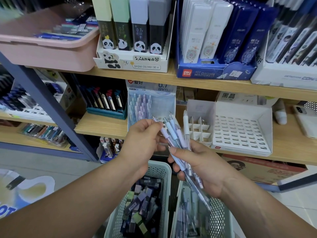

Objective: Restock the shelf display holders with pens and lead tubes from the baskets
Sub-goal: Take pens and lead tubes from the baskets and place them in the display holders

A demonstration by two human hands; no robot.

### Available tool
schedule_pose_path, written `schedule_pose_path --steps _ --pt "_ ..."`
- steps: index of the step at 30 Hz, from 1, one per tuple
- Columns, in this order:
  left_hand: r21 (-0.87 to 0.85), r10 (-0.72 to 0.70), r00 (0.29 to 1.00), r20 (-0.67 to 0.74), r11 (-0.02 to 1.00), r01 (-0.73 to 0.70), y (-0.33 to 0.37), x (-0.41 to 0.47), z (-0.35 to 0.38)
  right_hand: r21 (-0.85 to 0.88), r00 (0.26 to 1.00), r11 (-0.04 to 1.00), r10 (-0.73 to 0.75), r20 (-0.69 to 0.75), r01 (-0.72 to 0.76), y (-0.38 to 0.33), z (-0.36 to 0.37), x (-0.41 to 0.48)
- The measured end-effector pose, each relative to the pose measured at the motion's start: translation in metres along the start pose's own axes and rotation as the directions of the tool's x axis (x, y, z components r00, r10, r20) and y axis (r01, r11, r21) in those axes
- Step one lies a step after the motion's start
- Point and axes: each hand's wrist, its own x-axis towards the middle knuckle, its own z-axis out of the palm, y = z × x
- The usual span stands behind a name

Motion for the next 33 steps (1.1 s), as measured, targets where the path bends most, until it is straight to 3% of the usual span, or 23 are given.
schedule_pose_path --steps 5,9,15,23,27,30,33 --pt "-0.131 0.068 0.993 -0.100 0.988 -0.081 0.013 0.009 -0.010 0.033 0.998 0.998 0.057 0.016 -0.057 0.000 -0.005 -0.001" --pt "-0.180 0.118 0.982 -0.149 0.973 -0.144 0.020 0.014 -0.020 0.068 0.995 0.997 0.045 -0.090 -0.039 0.001 -0.005 0.002" --pt "-0.180 0.072 0.996 -0.049 0.980 -0.079 0.017 0.009 -0.025 0.263 0.969 0.960 -0.027 -0.247 0.094 -0.006 -0.012 0.008" --pt "-0.100 -0.031 0.999 0.024 0.994 0.033 0.013 0.012 -0.030 0.309 0.928 0.929 -0.085 -0.362 0.205 -0.010 -0.017 0.009" --pt "0.133 -0.083 0.980 0.180 0.989 0.059 0.013 0.012 -0.035 0.219 0.896 0.947 -0.124 -0.427 0.236 -0.010 -0.018 0.007" --pt "0.446 -0.066 0.951 0.302 0.891 -0.080 0.007 0.009 -0.037 0.044 0.869 0.966 -0.208 -0.450 0.255 -0.010 -0.016 0.006" --pt "0.578 0.062 0.930 0.363 0.767 -0.277 -0.002 0.003 -0.028 -0.153 0.862 0.949 -0.315 -0.397 0.276 -0.005 -0.007 0.003"
